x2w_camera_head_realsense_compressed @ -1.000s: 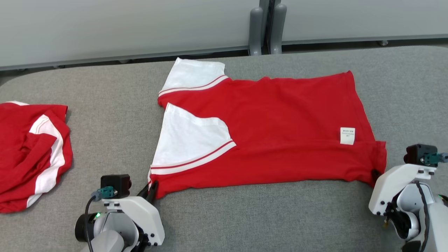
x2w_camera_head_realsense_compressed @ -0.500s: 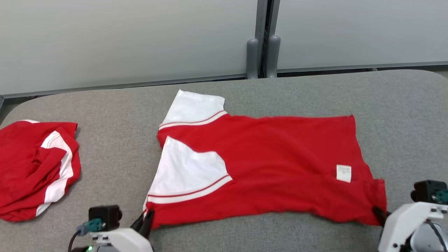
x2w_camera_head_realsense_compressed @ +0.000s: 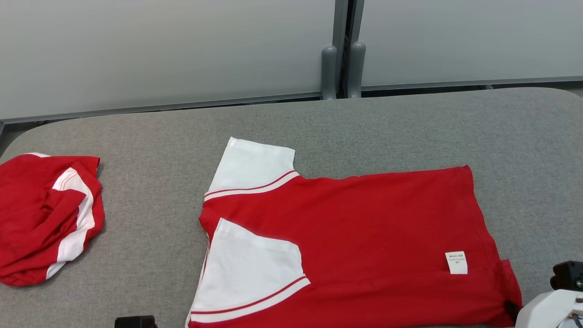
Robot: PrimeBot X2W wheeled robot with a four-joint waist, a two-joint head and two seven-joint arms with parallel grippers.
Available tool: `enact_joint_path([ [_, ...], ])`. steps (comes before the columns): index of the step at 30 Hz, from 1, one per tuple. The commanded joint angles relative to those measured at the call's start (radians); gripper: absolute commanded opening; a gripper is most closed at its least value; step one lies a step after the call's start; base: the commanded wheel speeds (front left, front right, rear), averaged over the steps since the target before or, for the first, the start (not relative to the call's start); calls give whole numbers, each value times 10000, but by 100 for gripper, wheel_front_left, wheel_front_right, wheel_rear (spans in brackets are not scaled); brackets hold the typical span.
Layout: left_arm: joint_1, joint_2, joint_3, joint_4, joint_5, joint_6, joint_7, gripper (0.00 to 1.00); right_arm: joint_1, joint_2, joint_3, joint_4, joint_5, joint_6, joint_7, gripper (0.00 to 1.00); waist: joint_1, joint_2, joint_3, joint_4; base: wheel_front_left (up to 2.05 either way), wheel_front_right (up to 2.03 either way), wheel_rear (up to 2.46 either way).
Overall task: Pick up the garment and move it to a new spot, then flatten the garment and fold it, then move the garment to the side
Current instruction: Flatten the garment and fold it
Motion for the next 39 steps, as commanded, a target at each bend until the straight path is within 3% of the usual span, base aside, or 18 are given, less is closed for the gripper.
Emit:
enact_joint_path([
  [1,132,55,-92,-55,-110,-53,145,0,-18,-74,-42,1,-125,2,-95,92,0,0,43,62,0,0,0],
  [2,108,18,-105,-78,-111,-123,119,22,-24,-75,-75,67,-143,2,-60,100,0,0,58,85,0,0,0],
  [3,19,0,-123,-52,-29,-142,48,68,-33,-72,4,30,-377,2,-66,100,0,0,72,114,0,0,0],
  [4,-52,-24,-200,47,42,-183,74,100,-43,-74,14,19,-339,2,-127,100,0,0,79,145,0,0,0],
  [11,-675,-99,-479,565,380,-273,315,100,-381,-72,108,-212,-733,2,-260,100,0,0,69,242,0,0,0],
  [17,-1266,-29,115,769,475,118,10,100,-848,-71,-202,-690,-875,2,-365,100,0,0,48,359,0,0,0],
  [19,-1777,93,216,878,631,22,80,100,-1083,-65,-236,-724,-880,2,-497,100,0,0,135,413,0,0,0],
  [26,-4687,-257,-13,2169,1243,-1003,699,100,-2707,-65,-85,-71,-952,2,-1255,100,0,0,944,320,0,0,0],
  [33,-7554,-1050,-149,4327,1503,-2381,954,100,-5050,-71,832,1331,-1028,2,-2062,100,0,0,2184,-431,0,0,0],
  [39,-9339,-1257,-149,6217,1728,-3090,1044,100,-6803,-69,1406,2562,-816,2,-2982,100,0,0,3222,-1141,0,0,0],
])
